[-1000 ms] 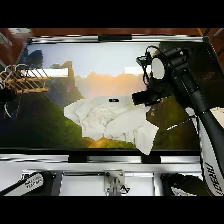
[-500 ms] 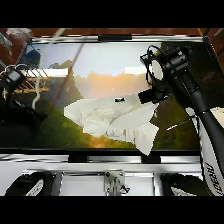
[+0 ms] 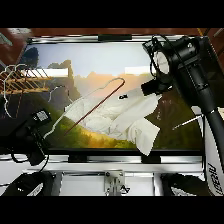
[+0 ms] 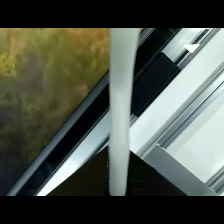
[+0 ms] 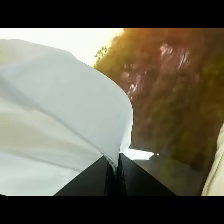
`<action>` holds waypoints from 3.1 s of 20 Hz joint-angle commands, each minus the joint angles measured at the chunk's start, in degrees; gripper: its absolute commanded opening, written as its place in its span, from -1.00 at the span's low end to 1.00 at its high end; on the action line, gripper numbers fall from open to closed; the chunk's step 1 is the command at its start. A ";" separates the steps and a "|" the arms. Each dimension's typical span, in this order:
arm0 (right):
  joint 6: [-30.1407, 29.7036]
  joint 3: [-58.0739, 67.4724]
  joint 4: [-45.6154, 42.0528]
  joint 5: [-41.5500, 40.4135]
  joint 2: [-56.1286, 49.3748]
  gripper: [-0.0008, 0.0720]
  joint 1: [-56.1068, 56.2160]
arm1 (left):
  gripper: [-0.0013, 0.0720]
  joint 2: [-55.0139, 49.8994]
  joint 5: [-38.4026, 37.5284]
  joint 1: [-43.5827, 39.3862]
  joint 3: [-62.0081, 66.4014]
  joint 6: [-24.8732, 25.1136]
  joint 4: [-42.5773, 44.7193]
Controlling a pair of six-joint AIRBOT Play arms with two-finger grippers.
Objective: Fold the shirts.
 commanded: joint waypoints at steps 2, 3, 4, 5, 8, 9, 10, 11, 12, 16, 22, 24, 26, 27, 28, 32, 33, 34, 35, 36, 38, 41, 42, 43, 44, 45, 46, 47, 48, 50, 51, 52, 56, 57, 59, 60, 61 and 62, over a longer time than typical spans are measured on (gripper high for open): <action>-0.09 1.99 -0.28 -1.38 0.04 -0.73 0.02 | -0.83 -1.77 10.27 -1.86 -0.46 1.68 0.81; -0.09 1.99 -0.35 -1.62 0.04 -0.73 0.02 | -0.83 -3.13 10.29 -2.38 -0.46 2.51 0.83; -0.11 2.10 -0.35 -1.79 0.04 -0.73 0.02 | -0.83 -4.44 10.54 -3.02 -0.46 3.37 0.85; -0.11 2.10 -0.39 -2.05 0.04 -0.72 0.02 | -0.82 -5.55 11.32 -3.52 -0.46 3.65 0.83; 0.02 2.10 -0.35 -2.19 0.04 -0.73 0.02 | -0.83 -7.39 13.00 -5.55 -0.46 5.84 0.85; 0.04 2.10 -0.37 -2.21 0.04 -0.73 0.02 | -0.83 -7.67 12.96 -6.10 -0.46 6.19 0.87; 0.11 2.10 -0.37 -2.29 0.04 -0.73 0.02 | -0.83 -7.72 12.98 -6.36 -0.46 6.21 0.87; 0.35 2.10 -0.39 -2.40 0.04 -0.73 0.02 | -0.83 -7.61 12.90 -6.34 -0.46 6.19 0.92; 0.72 2.10 -0.39 -2.51 0.04 -0.73 0.02 | -0.83 -7.50 12.87 -6.34 -0.46 6.19 1.29; 1.62 2.10 -0.31 -2.49 0.04 -0.73 0.02 | -0.83 -7.98 13.03 -6.36 -0.66 6.64 0.74; 1.60 2.10 -0.26 -3.06 0.04 -0.73 0.02 | -0.83 -8.15 16.35 -8.02 -4.96 6.27 0.59; 1.57 2.56 0.15 -2.73 0.04 -0.73 0.02 | -0.82 -9.14 19.65 -8.02 -5.88 3.96 0.59; 1.60 5.01 1.95 -2.73 0.04 -0.73 0.04 | -0.83 -11.10 23.08 -8.11 -5.86 2.89 0.33; 1.62 6.58 3.41 -2.80 0.04 -0.73 0.11 | -0.83 -12.37 24.02 -8.41 -5.86 2.93 0.15; 1.77 8.15 5.79 -2.67 0.04 -0.73 0.28 | -0.83 -13.94 24.35 -9.05 -5.86 3.15 0.13; 1.66 10.19 8.26 -1.73 0.02 -0.73 3.96 | -0.83 -17.68 28.04 -13.86 -5.84 4.79 -1.11; 1.55 10.19 6.86 -1.40 0.04 -0.73 5.18 | -0.83 -17.73 28.41 -14.91 -5.86 4.87 -1.18; 1.49 10.19 5.60 -0.72 0.04 -0.73 6.25 | -0.82 -17.70 28.57 -15.23 -5.86 4.85 -1.18; 1.09 10.19 4.48 0.48 0.04 -0.73 7.45 | -0.83 -17.70 29.05 -15.13 -5.86 4.81 -1.18; 1.05 10.19 3.52 1.62 0.04 -0.73 8.63 | -0.82 -17.70 30.42 -14.99 -5.86 4.76 -1.18; 0.59 10.19 2.43 3.80 0.04 -0.73 11.37 | -0.82 -18.03 34.58 -14.67 -5.86 4.63 -3.08; 0.42 10.19 -0.83 5.62 0.24 -0.73 16.33 | -0.82 -20.52 36.48 -14.69 -5.86 4.02 -5.73; 0.44 10.25 -1.51 5.84 0.46 -0.73 17.79 | -0.82 -21.59 36.54 -14.69 -5.86 3.58 -5.68; 0.44 10.62 -1.81 6.40 0.81 -0.73 19.23 | -0.82 -22.53 36.63 -14.67 -5.86 3.58 -5.66; 0.46 11.34 -1.81 7.52 0.92 -0.73 20.44 | -0.82 -23.45 37.09 -14.67 -5.86 3.58 -5.68; 0.70 12.13 -1.81 9.18 0.98 -0.73 21.59 | -0.82 -24.09 37.90 -14.67 -5.86 3.52 -5.70; 1.03 12.57 -1.79 10.49 1.07 -0.73 22.60 | -0.82 -24.48 38.77 -14.67 -5.86 3.50 -5.70; 2.03 12.57 -1.62 10.43 1.46 -0.73 23.52 | -0.82 -24.63 39.52 -14.69 -5.86 2.75 -5.73; 2.62 12.57 -1.60 10.43 1.73 -0.73 24.44 | -0.82 -24.63 39.82 -14.69 -5.86 2.47 -5.88; 3.87 12.55 -1.55 10.43 1.81 -0.73 26.23 | -0.82 -24.63 39.95 -14.69 -5.84 2.49 -6.64; 4.83 12.55 -1.16 10.45 1.75 -0.73 26.58 | -0.82 -24.63 40.06 -14.67 -5.75 2.49 -6.97; 6.27 12.55 0.31 10.47 1.75 -0.73 26.56 | -0.82 -24.61 40.22 -14.67 -5.53 2.49 -6.95; 10.80 12.50 3.02 10.47 1.64 -0.73 26.56 | -0.82 -24.46 40.35 -14.67 -3.30 1.36 -6.99; 11.78 12.50 3.32 10.47 1.64 -0.73 26.56 | -0.82 -24.46 40.35 -14.67 -2.82 1.38 -6.97; 12.96 12.50 4.13 10.45 1.64 -0.54 26.56 | -0.82 -24.46 40.24 -14.67 -2.67 1.36 -6.99; 13.33 12.50 4.02 10.45 1.64 0.09 26.40 | -0.82 -24.46 40.11 -14.67 -2.67 1.38 -6.97; 12.96 12.50 3.52 10.45 1.70 0.41 26.29 | -0.82 -24.39 40.11 -14.67 -2.64 1.38 -6.97; 11.91 12.52 2.60 10.45 1.97 0.41 26.01 | -0.82 -24.39 40.09 -14.67 -2.64 1.38 -6.97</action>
